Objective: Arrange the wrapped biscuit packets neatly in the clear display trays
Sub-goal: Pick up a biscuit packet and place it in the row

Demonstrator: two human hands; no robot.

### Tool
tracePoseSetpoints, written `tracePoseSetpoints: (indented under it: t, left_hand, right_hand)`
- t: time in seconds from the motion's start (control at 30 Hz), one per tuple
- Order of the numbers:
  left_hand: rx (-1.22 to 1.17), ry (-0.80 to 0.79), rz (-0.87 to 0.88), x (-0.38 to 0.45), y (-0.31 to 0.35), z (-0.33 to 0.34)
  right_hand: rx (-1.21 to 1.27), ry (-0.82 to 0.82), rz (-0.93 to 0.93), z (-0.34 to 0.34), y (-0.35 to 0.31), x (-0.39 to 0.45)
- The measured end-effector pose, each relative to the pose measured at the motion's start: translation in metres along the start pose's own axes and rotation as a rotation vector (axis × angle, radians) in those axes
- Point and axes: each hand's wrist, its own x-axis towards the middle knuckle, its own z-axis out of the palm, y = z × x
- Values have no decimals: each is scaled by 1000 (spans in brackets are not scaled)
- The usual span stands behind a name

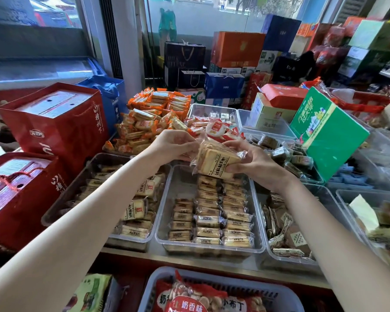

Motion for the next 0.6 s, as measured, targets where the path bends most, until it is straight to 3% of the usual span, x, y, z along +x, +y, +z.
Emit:
tracePoseSetpoints:
  t: [0.1, 0.2, 0.3, 0.43, 0.5, 0.6]
  left_hand:
    - [-194, -226, -86, -1, -8, -3]
    - [128, -289, -85, 1, -16, 7]
    - [284, -208, -63, 7, -24, 17]
    - [-21, -271, -84, 5, -37, -1]
    - [-160, -313, -69, 2, -39, -9]
    - [-145, -308, -66, 3, -39, -13]
  right_hand:
    - [-61, 45, 14, -2, 3, 1]
    - [-236, 80, -11, 5, -1, 8]
    - [-337, 107, -94, 15, -8, 13]
    - [-47, 111, -153, 10, -12, 14]
    - [-152, 182, -167, 7, -9, 17]
    - [-408, 302, -221, 11, -1, 26]
